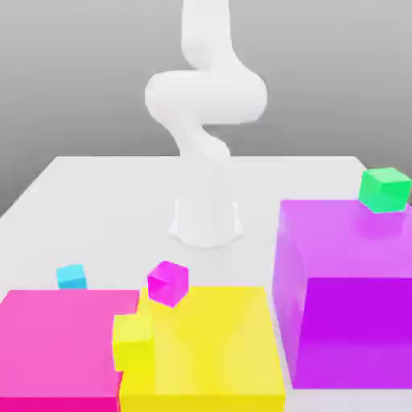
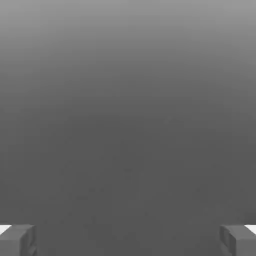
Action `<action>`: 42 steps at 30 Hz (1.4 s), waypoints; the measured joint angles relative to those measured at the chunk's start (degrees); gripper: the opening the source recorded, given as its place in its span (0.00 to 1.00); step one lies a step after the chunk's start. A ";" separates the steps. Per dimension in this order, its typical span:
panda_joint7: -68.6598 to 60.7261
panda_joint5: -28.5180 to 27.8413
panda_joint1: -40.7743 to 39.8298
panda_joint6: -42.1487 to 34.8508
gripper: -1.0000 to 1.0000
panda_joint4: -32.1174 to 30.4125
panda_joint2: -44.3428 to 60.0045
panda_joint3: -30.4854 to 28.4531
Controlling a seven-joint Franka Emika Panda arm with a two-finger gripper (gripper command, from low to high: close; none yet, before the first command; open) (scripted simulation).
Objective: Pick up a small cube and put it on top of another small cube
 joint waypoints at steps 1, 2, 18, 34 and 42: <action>2.57 0.20 -1.46 0.81 0.50 -0.84 1.13 0.17; 5.04 0.37 -2.85 1.60 0.50 -1.64 2.22 0.34; 43.99 1.82 -23.37 13.61 0.50 -14.03 18.90 2.81; 84.87 0.47 -41.10 25.63 0.50 -26.39 35.59 2.49; 101.26 -0.78 -47.55 33.36 0.50 -30.56 45.77 1.01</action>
